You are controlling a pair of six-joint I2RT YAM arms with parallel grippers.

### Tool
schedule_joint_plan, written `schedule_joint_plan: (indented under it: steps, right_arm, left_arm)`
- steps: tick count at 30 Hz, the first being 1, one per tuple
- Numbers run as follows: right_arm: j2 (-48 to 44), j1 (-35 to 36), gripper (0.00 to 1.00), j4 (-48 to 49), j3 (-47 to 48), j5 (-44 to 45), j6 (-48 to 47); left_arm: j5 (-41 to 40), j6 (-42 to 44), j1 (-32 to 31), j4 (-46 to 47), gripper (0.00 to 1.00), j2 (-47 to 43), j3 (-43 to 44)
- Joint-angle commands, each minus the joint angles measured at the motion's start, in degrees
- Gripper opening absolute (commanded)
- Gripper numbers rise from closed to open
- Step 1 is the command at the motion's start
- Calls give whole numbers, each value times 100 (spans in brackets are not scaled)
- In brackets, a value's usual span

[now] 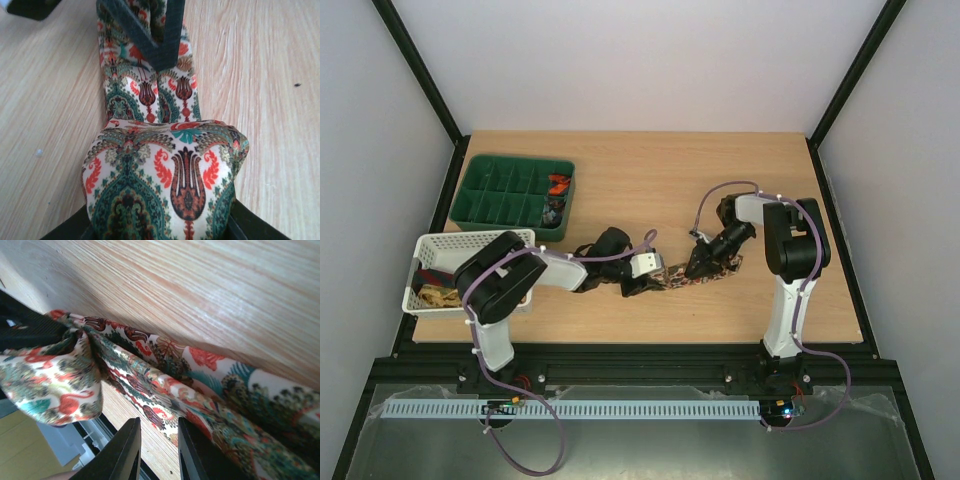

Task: Roll the ties
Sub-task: Roll the tie at the center of the board.

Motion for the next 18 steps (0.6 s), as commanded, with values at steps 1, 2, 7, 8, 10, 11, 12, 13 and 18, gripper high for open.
schedule_joint_plan:
  steps: [1, 2, 7, 8, 10, 11, 12, 13, 18]
  right_arm:
    - [84, -45, 24, 124, -361, 982, 126]
    - [52, -45, 24, 115, -406, 924, 129]
    - [-203, -45, 29, 39, -404, 173, -47]
    - [-283, -45, 31, 37, -347, -69, -63]
    - [-407, -45, 35, 25, -224, -526, -13]
    - [-453, -39, 37, 12, -158, -735, 32]
    - [-497, -24, 40, -1, -101, -937, 70]
    - [-533, 4, 42, -18, -29, -1094, 112]
    - [-536, 366, 47, -40, 133, -1392, 289]
  left_arm:
    - [-358, 349, 99, -731, 27, 306, 75]
    - [-355, 421, 94, -800, 28, 317, 75]
    - [-336, 480, 84, -1094, 28, 405, 199]
    - [-331, 479, 72, -1125, 28, 416, 215]
    - [-346, 479, 47, -1174, 28, 434, 236]
    - [-354, 473, 41, -1190, 28, 439, 252]
    - [-375, 456, 27, -1203, 28, 444, 259]
    - [-394, 442, 15, -1223, 28, 441, 270]
    - [-401, 366, -32, -1236, 28, 448, 274]
